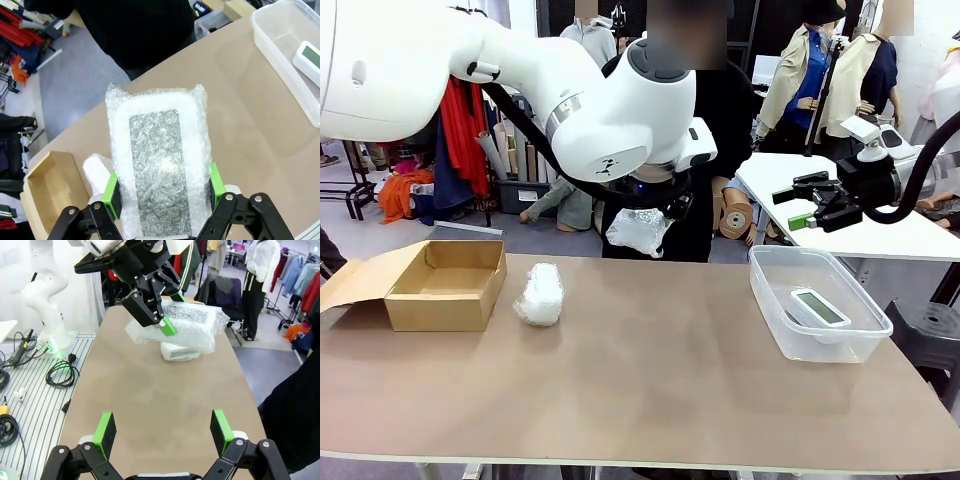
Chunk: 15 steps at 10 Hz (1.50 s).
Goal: Separate and place wrapped and unwrapped clocks.
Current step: Pick up the Digital clock indicated by the person, then if the picked Digital clock is wrapped, place it in the Package Box ; if not, place it in the Organizing box.
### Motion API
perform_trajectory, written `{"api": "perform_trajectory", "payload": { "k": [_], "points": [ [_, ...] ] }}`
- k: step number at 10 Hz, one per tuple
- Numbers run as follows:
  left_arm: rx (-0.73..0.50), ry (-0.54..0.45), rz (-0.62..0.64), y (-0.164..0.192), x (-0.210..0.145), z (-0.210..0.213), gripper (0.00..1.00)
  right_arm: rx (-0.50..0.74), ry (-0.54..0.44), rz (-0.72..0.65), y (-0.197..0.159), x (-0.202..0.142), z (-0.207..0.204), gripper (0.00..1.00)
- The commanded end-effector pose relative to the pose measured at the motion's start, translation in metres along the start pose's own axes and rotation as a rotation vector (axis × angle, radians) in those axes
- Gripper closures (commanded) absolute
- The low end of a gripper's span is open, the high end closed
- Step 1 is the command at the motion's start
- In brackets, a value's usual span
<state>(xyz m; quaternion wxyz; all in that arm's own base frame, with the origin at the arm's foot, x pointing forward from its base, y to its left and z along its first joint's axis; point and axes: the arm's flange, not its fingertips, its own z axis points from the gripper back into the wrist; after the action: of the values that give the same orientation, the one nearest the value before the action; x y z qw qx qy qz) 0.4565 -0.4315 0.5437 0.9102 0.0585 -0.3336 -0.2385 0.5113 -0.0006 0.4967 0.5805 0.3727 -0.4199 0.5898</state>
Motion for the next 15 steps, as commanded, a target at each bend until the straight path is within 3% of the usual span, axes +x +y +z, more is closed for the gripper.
{"api": "perform_trajectory", "payload": {
  "k": [1,11,13,15],
  "points": [
    [0.0,-0.001,0.001,0.0,0.0,0.001,1.0,-0.001,-0.001,0.004,0.0,0.002,0.001,0.0],
    [-0.001,0.005,-0.002,-0.002,-0.001,-0.003,1.0,-0.001,-0.001,0.004,0.0,0.002,0.001,0.0],
    [-0.109,0.073,0.019,0.005,0.007,0.042,1.0,-0.001,-0.001,0.004,0.0,0.002,0.001,0.0],
    [-0.173,0.074,0.081,0.017,0.021,0.084,1.0,-0.001,-0.001,0.004,0.0,0.002,0.001,0.0]
  ]
}}
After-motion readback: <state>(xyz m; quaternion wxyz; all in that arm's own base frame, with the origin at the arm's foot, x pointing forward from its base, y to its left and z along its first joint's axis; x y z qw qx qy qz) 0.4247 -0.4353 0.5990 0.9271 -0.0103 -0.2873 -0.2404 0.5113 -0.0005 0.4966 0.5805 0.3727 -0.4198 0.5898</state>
